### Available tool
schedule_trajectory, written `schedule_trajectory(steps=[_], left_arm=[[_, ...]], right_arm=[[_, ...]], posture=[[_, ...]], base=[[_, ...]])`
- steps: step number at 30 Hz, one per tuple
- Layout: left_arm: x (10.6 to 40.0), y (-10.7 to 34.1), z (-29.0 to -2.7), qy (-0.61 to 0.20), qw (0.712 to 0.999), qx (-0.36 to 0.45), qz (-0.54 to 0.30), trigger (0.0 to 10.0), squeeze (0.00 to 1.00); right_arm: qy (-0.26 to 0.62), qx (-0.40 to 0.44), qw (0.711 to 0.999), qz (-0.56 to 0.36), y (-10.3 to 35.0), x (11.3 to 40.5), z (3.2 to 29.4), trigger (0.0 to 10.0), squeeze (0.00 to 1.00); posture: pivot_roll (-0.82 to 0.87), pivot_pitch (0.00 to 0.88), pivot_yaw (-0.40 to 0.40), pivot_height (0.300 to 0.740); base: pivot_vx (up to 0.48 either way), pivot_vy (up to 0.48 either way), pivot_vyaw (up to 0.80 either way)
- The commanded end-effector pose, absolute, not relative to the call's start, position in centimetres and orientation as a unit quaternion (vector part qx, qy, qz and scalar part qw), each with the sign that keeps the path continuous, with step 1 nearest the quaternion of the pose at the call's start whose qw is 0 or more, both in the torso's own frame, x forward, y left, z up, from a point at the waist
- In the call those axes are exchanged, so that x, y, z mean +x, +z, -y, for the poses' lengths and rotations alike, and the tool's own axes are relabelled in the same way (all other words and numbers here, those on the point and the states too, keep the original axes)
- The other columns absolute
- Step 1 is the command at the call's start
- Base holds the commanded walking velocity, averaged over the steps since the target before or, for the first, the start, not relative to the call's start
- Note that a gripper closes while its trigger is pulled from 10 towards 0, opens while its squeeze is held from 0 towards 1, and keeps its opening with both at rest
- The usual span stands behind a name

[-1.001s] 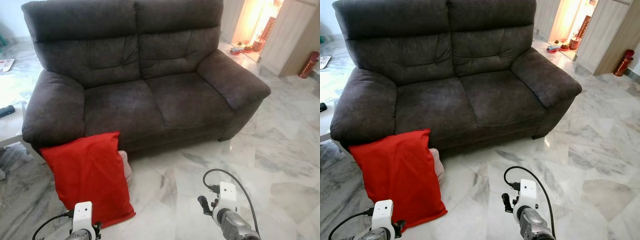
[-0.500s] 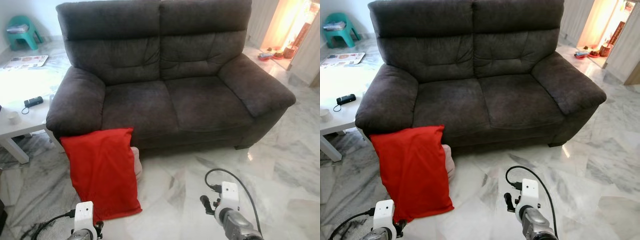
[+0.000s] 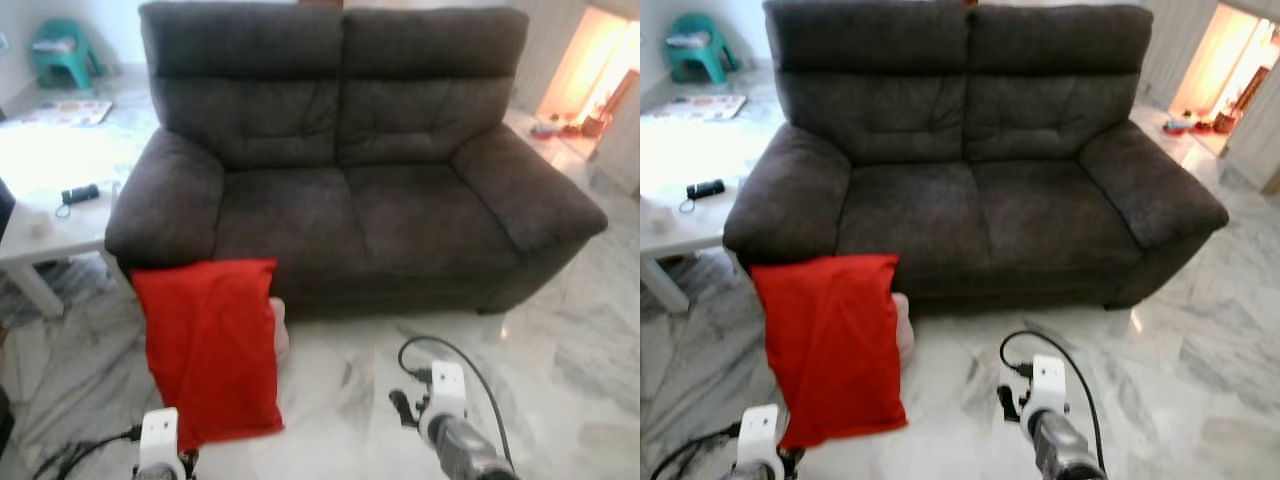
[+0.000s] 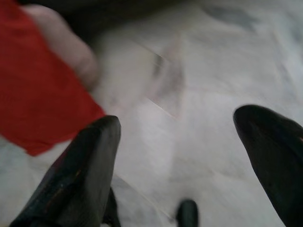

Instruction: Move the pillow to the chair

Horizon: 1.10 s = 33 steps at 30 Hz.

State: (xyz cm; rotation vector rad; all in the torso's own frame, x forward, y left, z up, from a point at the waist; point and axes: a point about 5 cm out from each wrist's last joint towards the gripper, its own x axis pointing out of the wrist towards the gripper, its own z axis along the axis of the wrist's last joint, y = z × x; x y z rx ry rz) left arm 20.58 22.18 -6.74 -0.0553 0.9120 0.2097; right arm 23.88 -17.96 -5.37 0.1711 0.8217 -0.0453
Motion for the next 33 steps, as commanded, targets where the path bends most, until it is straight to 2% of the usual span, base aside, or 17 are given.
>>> schedule_trajectory(steps=[1, 8, 26, 33], left_arm=[[20.36, -6.85, -22.29, 0.102, 0.89, -0.029, -0.444, 10.0, 0.0], [20.35, -6.85, -22.29, 0.102, 0.89, -0.029, -0.444, 10.0, 0.0], [20.34, -6.86, -22.28, 0.103, 0.889, -0.03, -0.445, 10.0, 0.0], [20.34, -6.86, -22.29, 0.103, 0.889, -0.029, -0.445, 10.0, 0.0]], right_arm=[[-0.02, 0.085, 0.915, -0.395, -5.12, 24.28, 17.77, 10.0, 0.0], [-0.012, 0.075, 0.916, -0.394, -5.06, 24.35, 17.79, 10.0, 0.0], [-0.012, 0.071, 0.916, -0.396, -5.07, 24.34, 17.86, 10.0, 0.0], [-0.017, 0.075, 0.914, -0.398, -5.12, 24.29, 17.86, 10.0, 0.0]], posture=[[0.03, 0.0, -0.025, 0.74], [0.03, 0.0, -0.026, 0.74], [0.03, 0.0, -0.028, 0.74], [0.03, 0.0, -0.028, 0.74]], base=[[0.262, 0.0, 0.0], [0.259, 0.0, 0.0], [0.261, 0.0, 0.8], [0.262, 0.0, 0.16]])
